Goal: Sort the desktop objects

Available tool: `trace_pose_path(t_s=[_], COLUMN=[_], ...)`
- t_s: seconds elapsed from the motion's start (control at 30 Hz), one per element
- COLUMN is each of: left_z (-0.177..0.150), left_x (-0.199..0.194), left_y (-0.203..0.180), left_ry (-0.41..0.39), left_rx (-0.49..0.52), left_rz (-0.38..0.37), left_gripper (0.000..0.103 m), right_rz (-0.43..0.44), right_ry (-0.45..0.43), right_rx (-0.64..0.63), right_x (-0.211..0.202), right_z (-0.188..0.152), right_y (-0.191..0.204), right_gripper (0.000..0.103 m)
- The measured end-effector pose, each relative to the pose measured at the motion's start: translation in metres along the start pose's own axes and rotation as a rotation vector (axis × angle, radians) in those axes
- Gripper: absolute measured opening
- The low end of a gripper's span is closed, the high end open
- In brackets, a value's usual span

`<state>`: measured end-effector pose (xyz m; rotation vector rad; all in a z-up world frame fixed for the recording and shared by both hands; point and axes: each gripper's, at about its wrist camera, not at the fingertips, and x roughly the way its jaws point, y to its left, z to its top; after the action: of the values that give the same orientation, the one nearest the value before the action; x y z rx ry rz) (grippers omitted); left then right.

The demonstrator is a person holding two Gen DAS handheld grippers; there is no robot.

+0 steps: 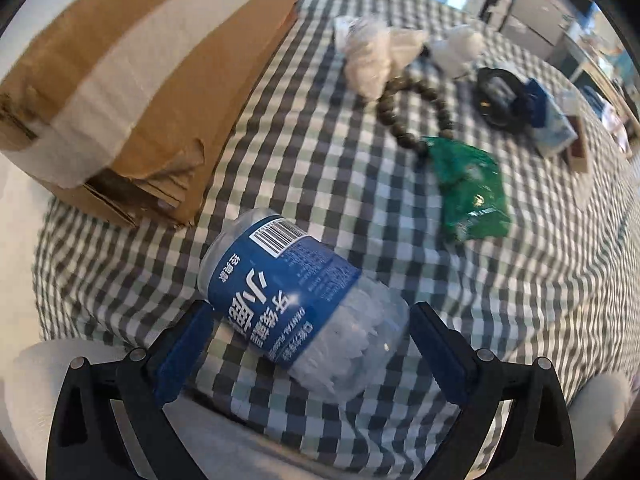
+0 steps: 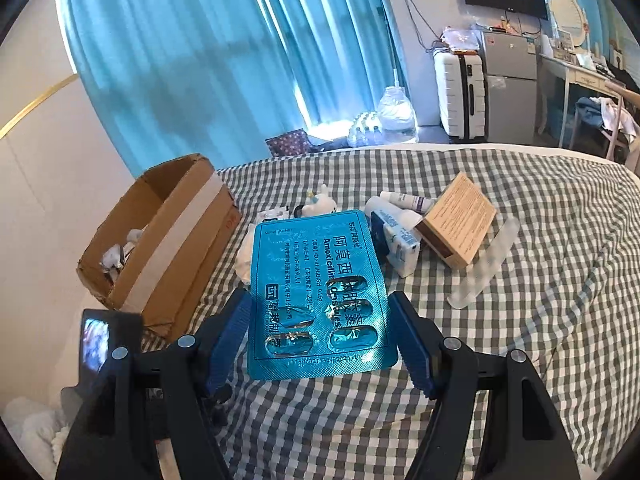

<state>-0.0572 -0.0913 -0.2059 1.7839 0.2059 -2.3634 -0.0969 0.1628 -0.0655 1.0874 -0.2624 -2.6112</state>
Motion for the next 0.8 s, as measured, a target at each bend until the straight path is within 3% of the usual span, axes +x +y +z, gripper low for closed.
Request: trace_pose_path(t_s=[0.23,0.27,0.37,0.6,0.8], left_z=[0.009,0.008,0.002,-0.017,-0.024], left_x=[0.021,0.022,0.018,-0.013,-0.032], left_y=[0.005,0.003,-0.006,-0.025,-0.028], left_ry=[0.050,0.051,0.038,-0.089,-0.113], left_rx=[-0.104,-0.093,-0.030,0.091,0.107], left_rz=[-0.017,-0.014,-0.028,-0.054,-0.057], left_gripper=[0.100,0.091,0.080,0.075,0.074], right_rz=[0.004,0.005,0.006,0.002,0.000], right_ry=[0.041,0.042,0.041,0.043,0.034], right_rx=[0.001,0.002,0.009,-0.002,-0.026], right_x=[0.013,0.013,0.013,0.012,0.006], right_z=[-0.007,-0.007,-0.006,-0.007,-0.006], right_y=[-0.004,-0.005,-0.007,-0.004,0.005], right_gripper=[0.070,0.070,0.070,0.070,0.070])
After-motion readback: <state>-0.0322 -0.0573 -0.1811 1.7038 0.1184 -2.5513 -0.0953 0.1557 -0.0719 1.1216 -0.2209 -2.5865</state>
